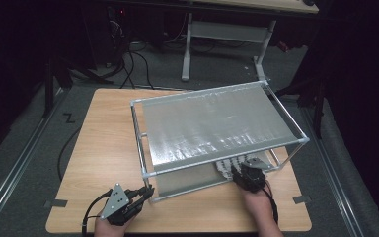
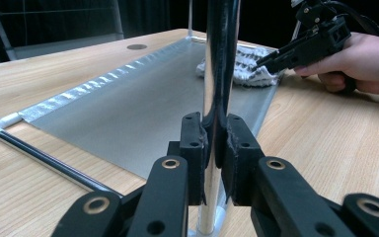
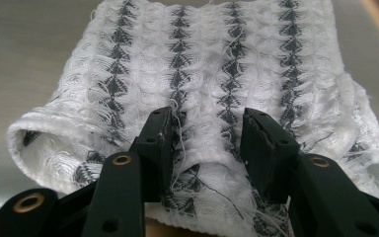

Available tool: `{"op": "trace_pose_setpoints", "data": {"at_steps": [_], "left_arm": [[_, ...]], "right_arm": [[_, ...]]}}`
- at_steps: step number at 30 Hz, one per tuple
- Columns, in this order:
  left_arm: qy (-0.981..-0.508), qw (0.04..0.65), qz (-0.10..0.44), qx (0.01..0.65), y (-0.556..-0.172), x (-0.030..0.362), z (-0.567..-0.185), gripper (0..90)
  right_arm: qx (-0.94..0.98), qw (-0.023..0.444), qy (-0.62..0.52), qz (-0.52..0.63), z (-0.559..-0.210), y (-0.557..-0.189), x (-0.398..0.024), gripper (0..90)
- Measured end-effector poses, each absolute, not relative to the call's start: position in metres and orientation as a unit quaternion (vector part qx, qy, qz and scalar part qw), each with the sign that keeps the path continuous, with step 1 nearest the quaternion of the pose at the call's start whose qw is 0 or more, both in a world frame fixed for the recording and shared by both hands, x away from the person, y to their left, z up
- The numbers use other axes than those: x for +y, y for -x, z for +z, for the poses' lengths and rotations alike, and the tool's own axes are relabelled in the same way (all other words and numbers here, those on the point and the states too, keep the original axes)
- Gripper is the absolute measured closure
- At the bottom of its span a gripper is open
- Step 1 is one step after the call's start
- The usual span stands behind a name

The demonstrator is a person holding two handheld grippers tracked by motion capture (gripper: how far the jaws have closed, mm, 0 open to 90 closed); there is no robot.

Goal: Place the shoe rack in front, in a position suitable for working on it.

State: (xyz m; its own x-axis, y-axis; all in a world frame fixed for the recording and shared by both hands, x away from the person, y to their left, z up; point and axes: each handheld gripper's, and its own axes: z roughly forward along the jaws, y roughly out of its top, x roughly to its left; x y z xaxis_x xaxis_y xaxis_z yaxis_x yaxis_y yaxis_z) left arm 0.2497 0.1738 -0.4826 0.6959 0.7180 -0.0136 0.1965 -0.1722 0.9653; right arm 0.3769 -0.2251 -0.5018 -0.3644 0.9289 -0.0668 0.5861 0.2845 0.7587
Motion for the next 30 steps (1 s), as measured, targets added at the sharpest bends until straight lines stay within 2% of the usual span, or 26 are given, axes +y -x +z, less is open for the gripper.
{"op": "trace_pose_setpoints", "data": {"at_steps": [12, 30], "left_arm": [[-0.729, 0.562, 0.233, 0.313, -0.250, 0.174, -0.483, 80.7], [-0.728, 0.563, 0.231, 0.315, -0.250, 0.174, -0.483, 80.7]], "right_arm": [[0.784, 0.233, -0.461, 0.344, -0.502, -0.352, -0.168, 55.6], [0.821, 0.203, -0.393, 0.360, -0.502, -0.333, -0.096, 56.1]]}}
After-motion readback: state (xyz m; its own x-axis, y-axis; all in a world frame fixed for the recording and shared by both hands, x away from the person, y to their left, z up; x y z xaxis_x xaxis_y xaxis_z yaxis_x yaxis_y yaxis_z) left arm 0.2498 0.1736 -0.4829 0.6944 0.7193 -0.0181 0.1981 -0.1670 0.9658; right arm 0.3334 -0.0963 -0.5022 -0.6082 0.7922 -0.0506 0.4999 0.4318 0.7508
